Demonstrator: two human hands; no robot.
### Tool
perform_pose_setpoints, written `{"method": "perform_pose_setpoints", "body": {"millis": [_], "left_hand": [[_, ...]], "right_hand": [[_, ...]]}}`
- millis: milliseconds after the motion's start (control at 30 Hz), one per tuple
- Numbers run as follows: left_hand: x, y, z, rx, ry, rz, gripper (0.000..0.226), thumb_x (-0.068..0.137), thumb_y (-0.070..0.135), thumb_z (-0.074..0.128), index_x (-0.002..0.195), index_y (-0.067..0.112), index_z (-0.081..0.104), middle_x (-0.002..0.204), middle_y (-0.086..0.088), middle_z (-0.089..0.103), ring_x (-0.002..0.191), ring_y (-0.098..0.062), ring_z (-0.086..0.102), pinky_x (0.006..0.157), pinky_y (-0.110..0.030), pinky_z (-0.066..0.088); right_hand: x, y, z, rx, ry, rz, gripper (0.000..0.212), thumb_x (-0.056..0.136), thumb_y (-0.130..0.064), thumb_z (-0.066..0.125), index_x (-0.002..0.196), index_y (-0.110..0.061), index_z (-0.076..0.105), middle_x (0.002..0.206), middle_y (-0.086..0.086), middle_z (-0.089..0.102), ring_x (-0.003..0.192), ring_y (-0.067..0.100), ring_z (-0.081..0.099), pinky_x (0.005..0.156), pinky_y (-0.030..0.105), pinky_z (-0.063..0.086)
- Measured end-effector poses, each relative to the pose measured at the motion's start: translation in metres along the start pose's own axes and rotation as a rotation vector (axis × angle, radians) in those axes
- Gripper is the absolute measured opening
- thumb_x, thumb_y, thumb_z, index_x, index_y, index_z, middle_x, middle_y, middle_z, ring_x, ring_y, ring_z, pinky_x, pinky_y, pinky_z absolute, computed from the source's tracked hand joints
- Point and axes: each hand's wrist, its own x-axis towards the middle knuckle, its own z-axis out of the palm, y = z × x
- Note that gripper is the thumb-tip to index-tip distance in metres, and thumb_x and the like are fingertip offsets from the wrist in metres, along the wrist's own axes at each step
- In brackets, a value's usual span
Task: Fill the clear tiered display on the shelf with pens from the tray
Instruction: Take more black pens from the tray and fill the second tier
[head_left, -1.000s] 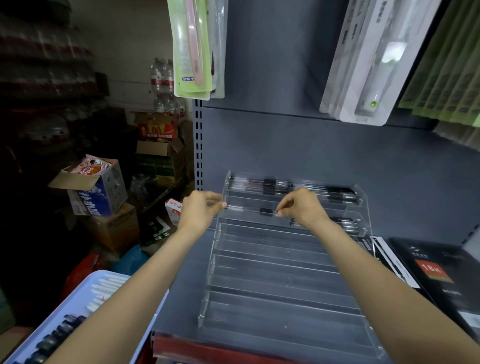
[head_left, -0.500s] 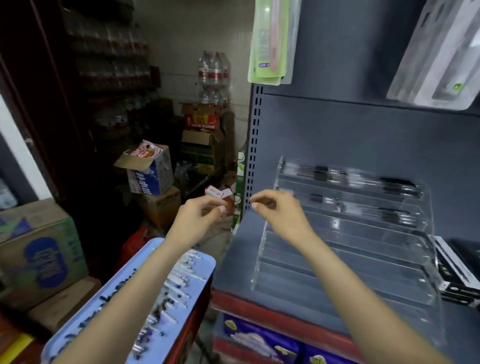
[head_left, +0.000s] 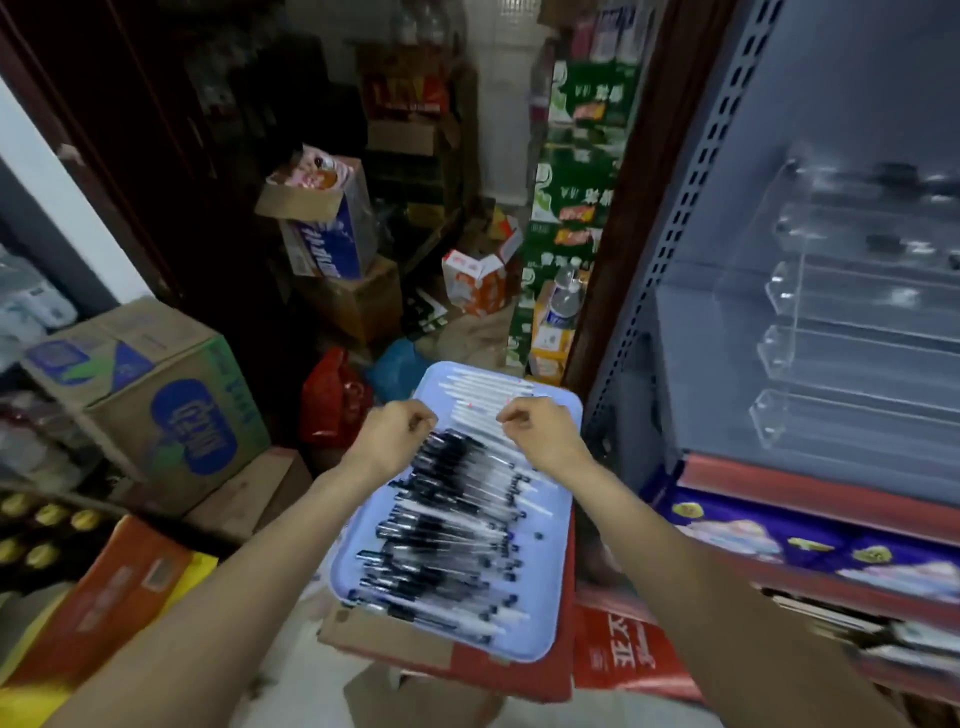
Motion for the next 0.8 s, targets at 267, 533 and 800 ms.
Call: {"method": "perform_pose_setpoints", "body": {"millis": [267,533,800], "left_hand": [[0.023,-0.07,0.028,0.217,-0.33,0.159,0.046,0.1,0.015,0.037,0.145,0.013,0.029,0.153,-0.008,0.029,0.139,-0.024,0.031,0.109,-0.029,0.03],[0.057,-0.079,0.056,0.283,-0.283,0.224,0.039,0.098,0.007,0.041,0.136,0.008,0.046,0.141,-0.01,0.042,0.127,-0.028,0.043,0.104,-0.036,0.037],[0.074,-0.074,0.058,0.112,-0.183,0.13,0.02,0.087,0.0,0.06,0.107,0.0,0.063,0.104,-0.012,0.052,0.096,-0.029,0.058,0.084,-0.018,0.038]], "right_hand": [[0.024,0.02,0.072,-0.135,-0.109,0.215,0.041,0.098,-0.014,0.046,0.139,-0.013,0.043,0.138,0.014,0.049,0.099,0.032,0.062,0.088,0.042,0.049],[0.053,0.036,0.079,-0.335,-0.092,0.192,0.029,0.096,-0.013,0.05,0.125,-0.011,0.053,0.127,0.015,0.048,0.113,0.032,0.051,0.093,0.045,0.047],[0.068,0.047,0.072,-0.212,-0.143,0.168,0.013,0.09,0.0,0.053,0.096,0.009,0.06,0.105,0.031,0.061,0.1,0.041,0.059,0.084,0.05,0.051]]}}
